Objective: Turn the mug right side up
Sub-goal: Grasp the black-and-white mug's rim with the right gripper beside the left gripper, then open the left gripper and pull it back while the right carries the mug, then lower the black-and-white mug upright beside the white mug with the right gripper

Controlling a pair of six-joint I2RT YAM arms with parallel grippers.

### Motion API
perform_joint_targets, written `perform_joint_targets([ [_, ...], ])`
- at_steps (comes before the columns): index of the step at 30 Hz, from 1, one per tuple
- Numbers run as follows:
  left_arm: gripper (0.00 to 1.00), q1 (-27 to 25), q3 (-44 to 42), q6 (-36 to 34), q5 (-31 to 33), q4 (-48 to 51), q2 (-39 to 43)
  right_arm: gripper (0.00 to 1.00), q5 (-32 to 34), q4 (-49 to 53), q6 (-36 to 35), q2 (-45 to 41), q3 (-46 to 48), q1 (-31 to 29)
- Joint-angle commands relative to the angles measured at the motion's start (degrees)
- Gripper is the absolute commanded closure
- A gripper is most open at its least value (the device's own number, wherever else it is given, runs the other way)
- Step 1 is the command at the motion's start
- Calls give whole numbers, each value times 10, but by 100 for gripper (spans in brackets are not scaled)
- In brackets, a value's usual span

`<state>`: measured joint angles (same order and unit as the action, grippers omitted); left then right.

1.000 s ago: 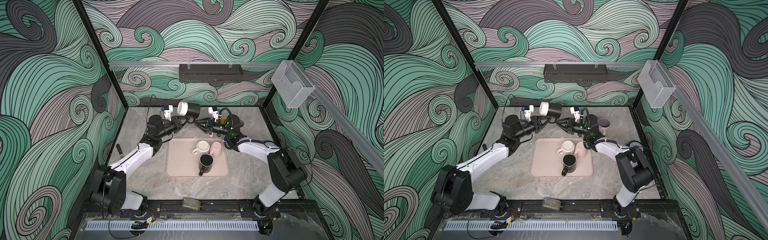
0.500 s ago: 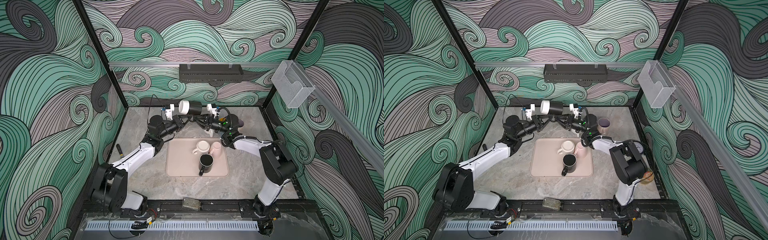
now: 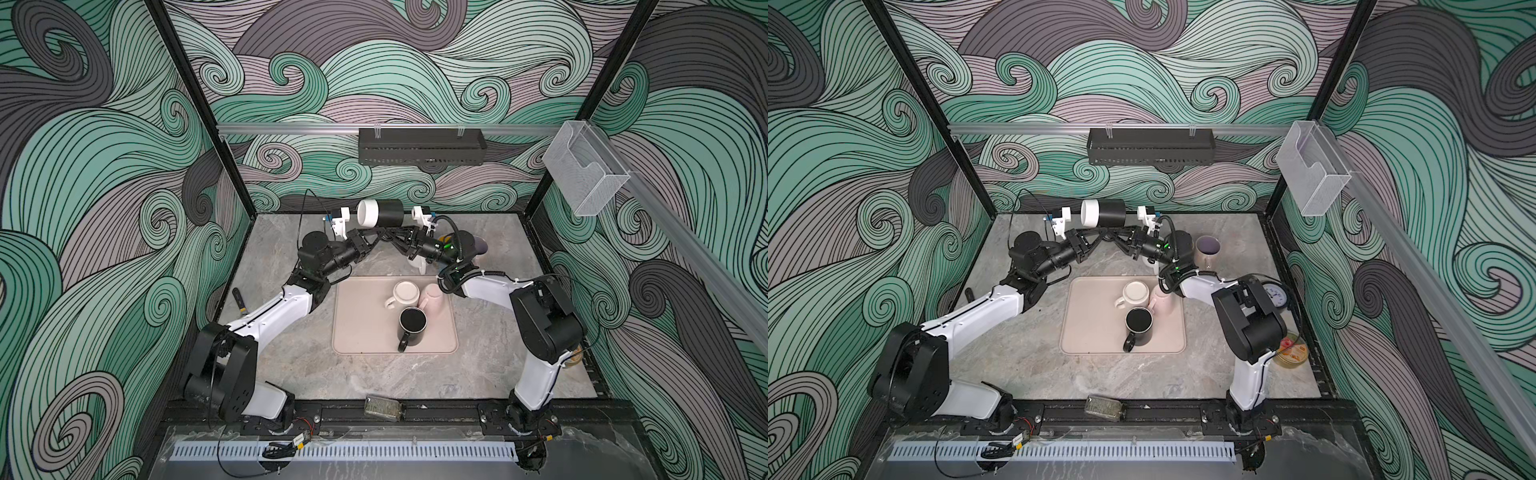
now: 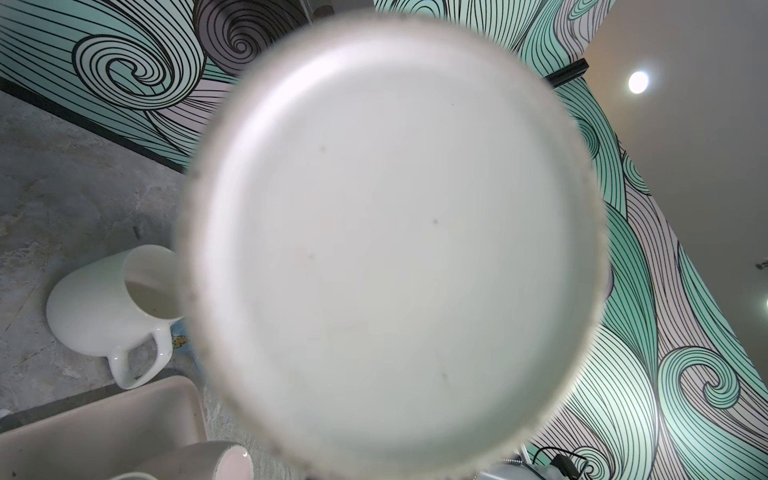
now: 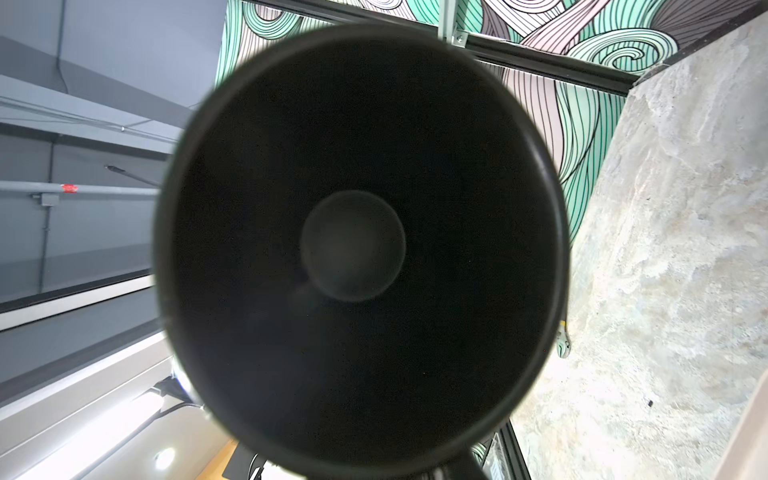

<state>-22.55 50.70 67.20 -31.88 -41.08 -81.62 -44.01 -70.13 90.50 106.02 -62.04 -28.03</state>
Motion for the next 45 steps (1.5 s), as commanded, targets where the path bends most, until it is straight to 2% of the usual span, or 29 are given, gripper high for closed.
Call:
perform_joint_targets([
  [1,100,-15,4,-2,-42,-42,5,80,56,-75,37,6,-30,8],
  [3,100,-15,2,-2,-42,-42,5,86,56,-87,46,10,-34,8],
  [6,100,-15,1,-4,-39,-35,5,100,58,-97,51,12,-36,8],
  [9,100,-13,2,-25,-27,10,5,100,54,-82,39,6,-31,8],
  [10,88,-13,5,-45,-23,38,10,100,52,-75,30,1,-29,8],
  [11,59,-12,11,-72,-16,75,18,100,51,-64,20,-5,-27,8],
  [12,40,-13,19,-101,-6,119,26,100,49,-49,8,-10,-25,9],
  [14,2,-14,47,-165,66,280,54,100,51,-8,-18,-24,-19,12],
  [16,2,-21,84,-225,152,432,80,100,54,2,-22,-28,-14,16],
  [17,1,-23,89,-253,181,470,94,100,51,1,-18,-26,-17,19],
  [21,2,-24,37,-303,250,456,157,100,44,12,-22,-20,-26,20],
  [23,1,-22,13,-302,284,442,179,100,40,36,-32,-22,-30,20],
  [27,1,-22,38,-340,276,516,168,100,32,159,-84,-39,-35,20],
  [31,1,-23,90,-375,286,633,128,100,36,374,-199,-69,-68,15],
  [33,1,-23,99,-405,256,660,120,100,50,434,-242,-81,-79,11],
  [36,2,-25,56,-417,218,608,143,100,54,451,-266,-85,-82,10],
  [40,2,-25,-11,-392,214,508,176,100,60,473,-280,-87,-84,7],
  [45,4,-25,-2,-385,231,538,176,100,107,582,-372,-106,-102,-3],
])
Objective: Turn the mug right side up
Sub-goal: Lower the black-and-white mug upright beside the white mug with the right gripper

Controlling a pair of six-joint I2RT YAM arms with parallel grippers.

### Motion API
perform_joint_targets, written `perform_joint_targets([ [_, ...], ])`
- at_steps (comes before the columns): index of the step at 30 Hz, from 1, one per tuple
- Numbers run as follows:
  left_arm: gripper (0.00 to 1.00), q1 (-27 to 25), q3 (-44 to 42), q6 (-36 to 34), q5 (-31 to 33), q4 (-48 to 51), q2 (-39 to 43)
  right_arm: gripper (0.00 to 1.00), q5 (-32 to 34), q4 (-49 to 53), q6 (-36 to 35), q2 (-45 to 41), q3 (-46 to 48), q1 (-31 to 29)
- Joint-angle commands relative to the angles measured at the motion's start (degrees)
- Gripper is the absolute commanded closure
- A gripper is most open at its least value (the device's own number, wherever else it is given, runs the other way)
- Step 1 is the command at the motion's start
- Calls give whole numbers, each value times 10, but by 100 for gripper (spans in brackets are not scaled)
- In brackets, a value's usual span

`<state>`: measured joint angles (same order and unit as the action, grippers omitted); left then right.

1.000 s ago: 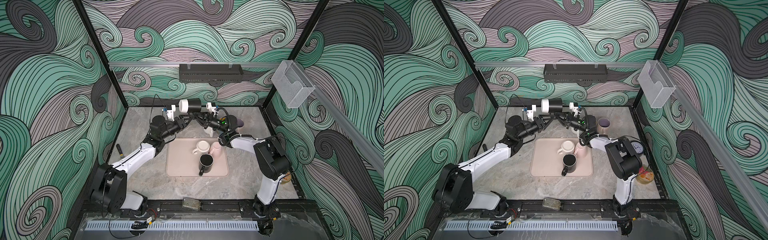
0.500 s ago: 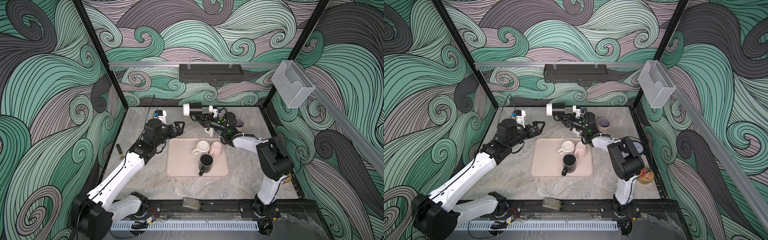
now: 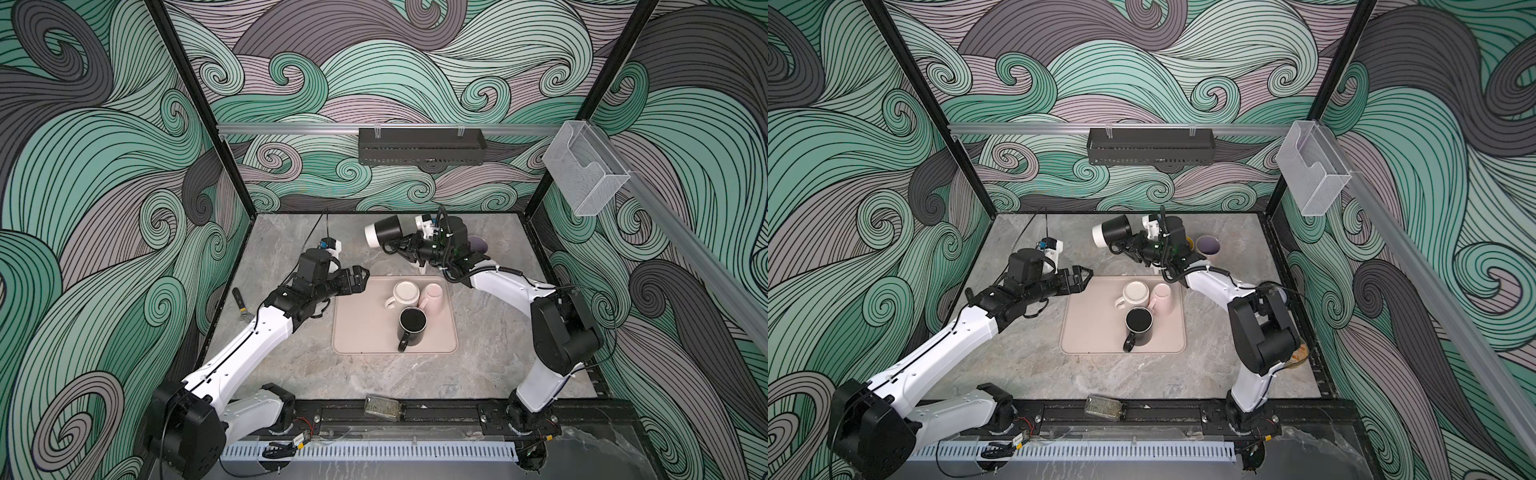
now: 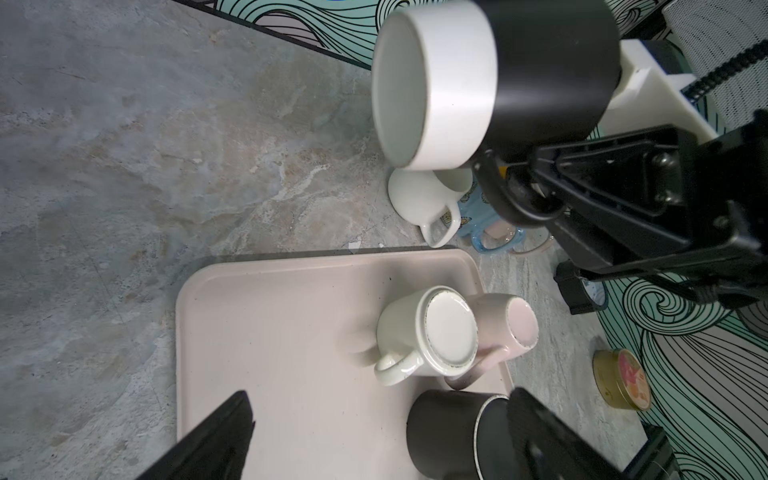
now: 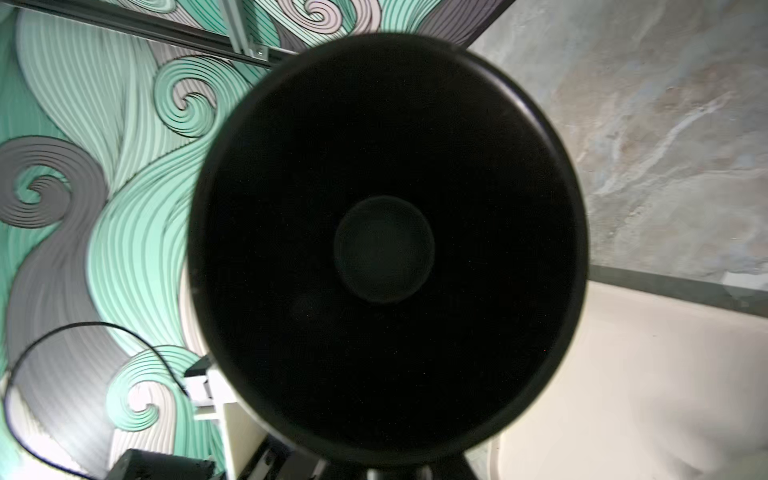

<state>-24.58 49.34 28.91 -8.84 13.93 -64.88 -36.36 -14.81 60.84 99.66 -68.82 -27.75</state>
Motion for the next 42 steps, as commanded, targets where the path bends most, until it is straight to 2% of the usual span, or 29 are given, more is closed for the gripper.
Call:
perform_joint_targets([
  [1,4,-5,13,0,6,-7,9,100,42,53,-99,-48,-40,-10],
  [7,4,-4,-2,13,13,-30,11,100,178,232,-238,-61,-105,-45],
  [14,4,-5,-5,16,1,-39,-2,100,340,349,-327,-45,-180,-85],
  [17,4,-5,-1,14,-5,-30,-10,100,390,383,-346,-28,-205,-97],
  [23,5,-5,2,19,-19,-25,-25,100,422,418,-354,20,-247,-98],
  [42,5,-5,-14,14,-10,-40,-24,100,498,409,-375,148,-292,-98],
])
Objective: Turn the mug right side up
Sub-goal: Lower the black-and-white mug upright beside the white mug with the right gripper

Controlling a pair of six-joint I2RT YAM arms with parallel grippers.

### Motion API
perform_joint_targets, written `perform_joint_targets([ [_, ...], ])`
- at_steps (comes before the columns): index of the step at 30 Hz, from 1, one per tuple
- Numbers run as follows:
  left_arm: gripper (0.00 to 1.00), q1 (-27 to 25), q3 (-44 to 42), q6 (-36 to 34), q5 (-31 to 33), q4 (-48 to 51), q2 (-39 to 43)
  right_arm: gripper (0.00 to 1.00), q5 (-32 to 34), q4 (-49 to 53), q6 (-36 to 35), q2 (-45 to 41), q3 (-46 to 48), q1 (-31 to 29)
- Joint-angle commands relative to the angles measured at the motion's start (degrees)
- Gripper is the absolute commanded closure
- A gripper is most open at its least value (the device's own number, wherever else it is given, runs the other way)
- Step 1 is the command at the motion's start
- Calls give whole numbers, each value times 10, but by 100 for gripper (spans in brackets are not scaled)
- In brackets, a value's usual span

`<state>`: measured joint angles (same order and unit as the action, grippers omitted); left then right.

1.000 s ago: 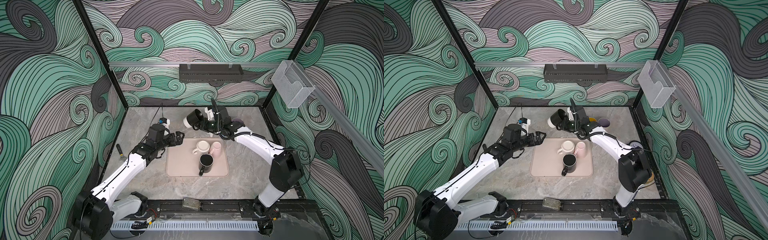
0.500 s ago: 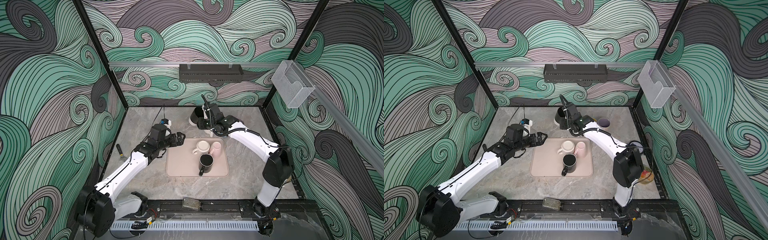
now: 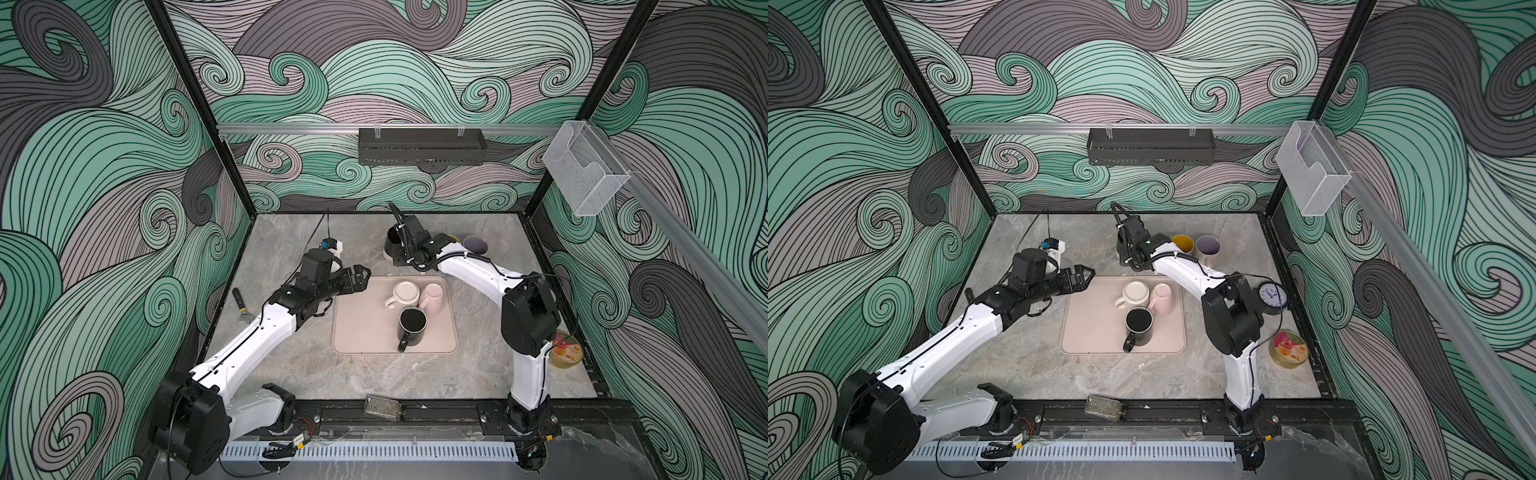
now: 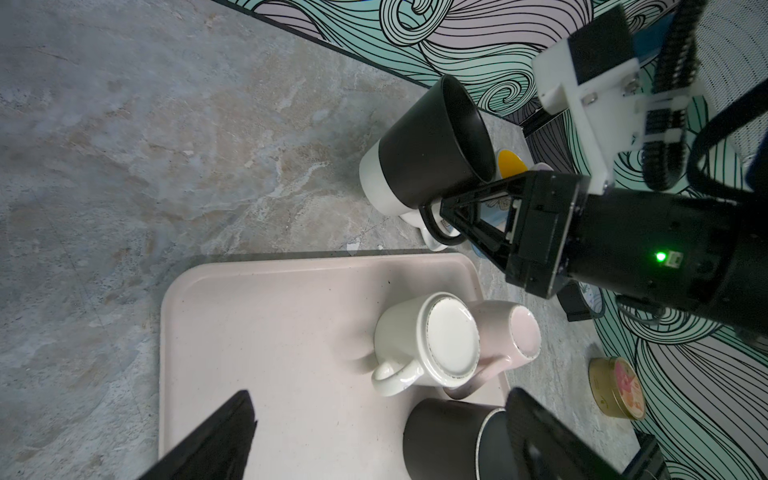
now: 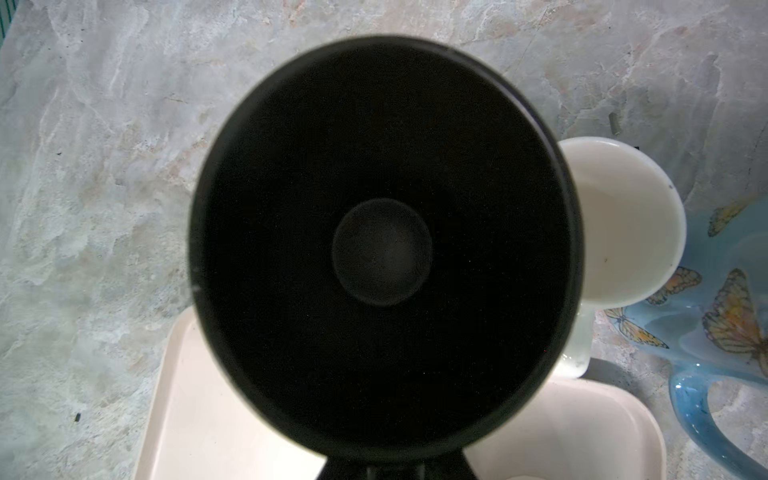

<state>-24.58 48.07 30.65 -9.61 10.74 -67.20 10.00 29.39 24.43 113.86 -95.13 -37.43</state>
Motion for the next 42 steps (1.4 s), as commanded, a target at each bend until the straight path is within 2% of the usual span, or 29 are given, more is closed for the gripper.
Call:
perform_joint_targets([
  [1,5,-5,0,-3,-2,-9,-2,100,37,-33,-11,12,-31,-2],
  [14,5,-5,-7,-2,-1,-11,-3,100,52,-28,-11,63,-60,0],
  [33,5,-5,-8,-2,-1,-16,-14,100,84,-23,-4,87,-53,-3],
  [42,5,-5,-8,0,-5,-17,-21,100,127,-21,1,88,-45,-11],
])
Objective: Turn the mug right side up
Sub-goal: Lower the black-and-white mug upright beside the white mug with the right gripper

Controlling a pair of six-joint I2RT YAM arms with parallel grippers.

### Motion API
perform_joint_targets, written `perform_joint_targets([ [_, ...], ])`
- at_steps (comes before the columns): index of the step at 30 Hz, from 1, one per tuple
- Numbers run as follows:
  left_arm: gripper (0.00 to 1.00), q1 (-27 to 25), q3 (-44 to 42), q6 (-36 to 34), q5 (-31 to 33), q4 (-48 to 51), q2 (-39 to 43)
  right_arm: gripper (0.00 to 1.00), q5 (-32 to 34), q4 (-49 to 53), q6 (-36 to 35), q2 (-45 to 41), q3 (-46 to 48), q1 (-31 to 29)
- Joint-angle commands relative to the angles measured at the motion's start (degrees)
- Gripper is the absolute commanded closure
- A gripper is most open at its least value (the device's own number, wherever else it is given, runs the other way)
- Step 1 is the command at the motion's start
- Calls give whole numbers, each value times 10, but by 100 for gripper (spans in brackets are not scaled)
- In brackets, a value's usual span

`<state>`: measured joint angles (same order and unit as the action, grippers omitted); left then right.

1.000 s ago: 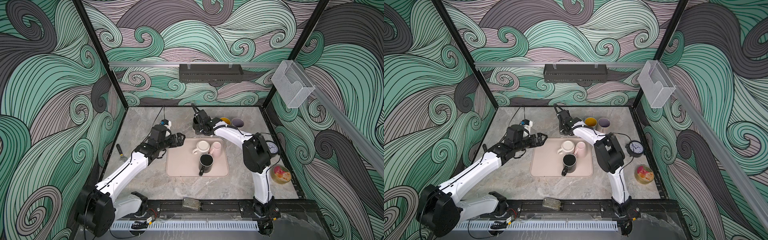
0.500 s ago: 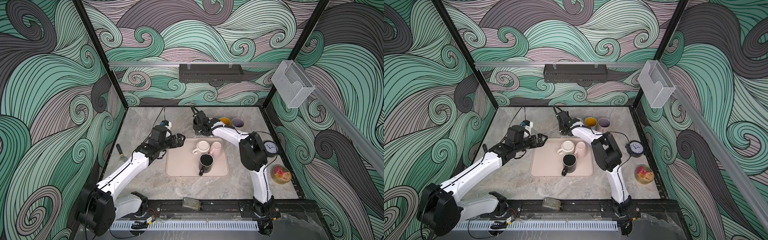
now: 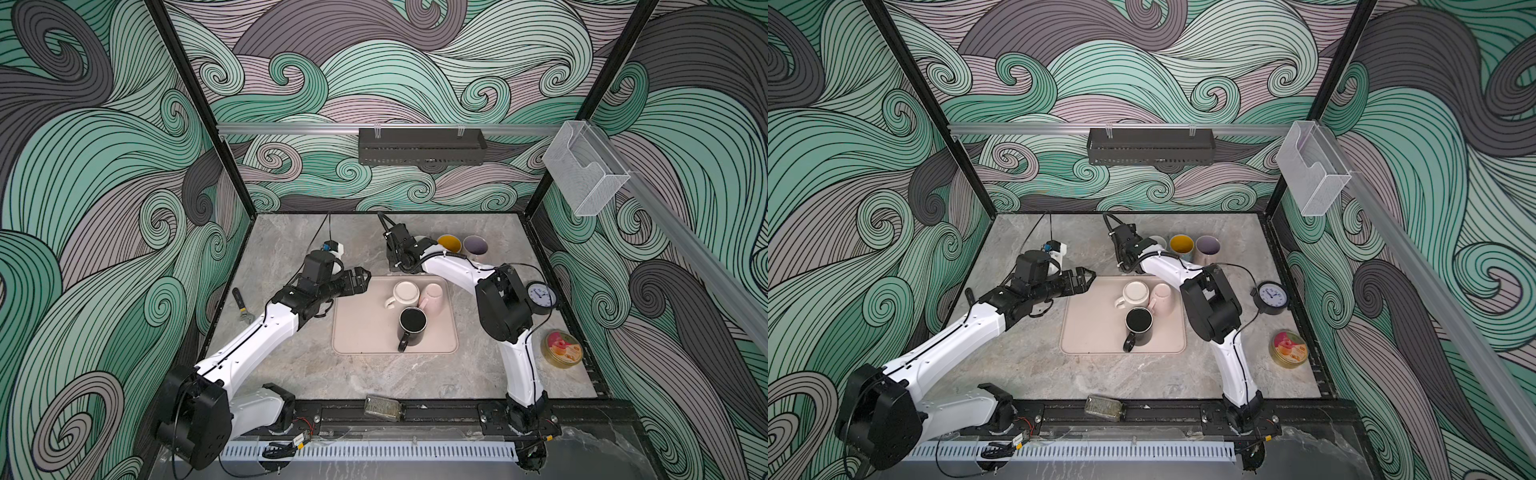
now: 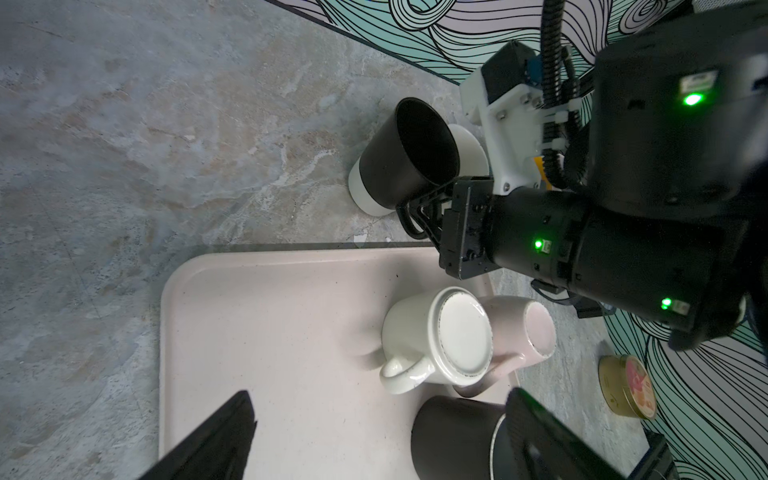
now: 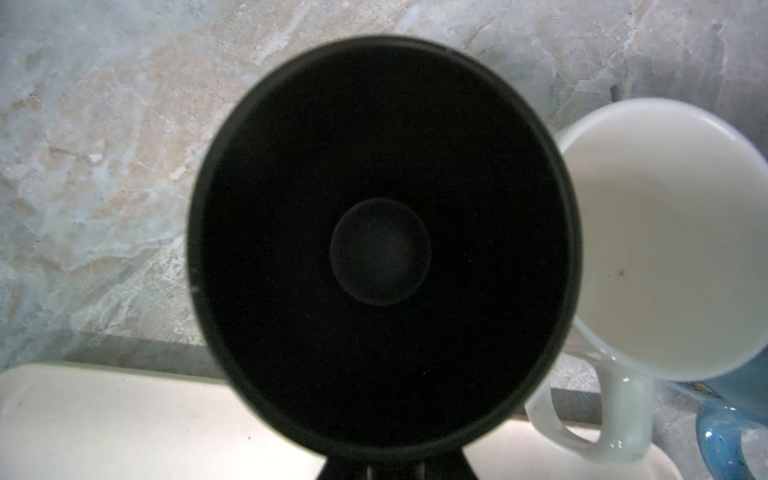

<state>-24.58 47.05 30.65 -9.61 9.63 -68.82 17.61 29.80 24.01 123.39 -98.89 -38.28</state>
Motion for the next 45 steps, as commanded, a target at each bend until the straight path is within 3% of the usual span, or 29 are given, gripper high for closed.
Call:
perform_joint_targets([
  [1,5,-5,2,0,-5,-7,-5,100,51,-23,8,-5,-8,-2],
  [12,5,-5,-2,0,-4,-8,-7,91,42,-16,30,6,-11,-4],
  [23,4,-5,-7,-2,1,-8,-5,74,42,-10,44,10,-13,-5],
  [37,4,-5,-12,-2,4,-7,-3,70,15,-8,46,-23,-9,-9],
  [45,4,-5,-13,-3,6,-7,-11,68,-13,-5,37,-97,7,-10],
])
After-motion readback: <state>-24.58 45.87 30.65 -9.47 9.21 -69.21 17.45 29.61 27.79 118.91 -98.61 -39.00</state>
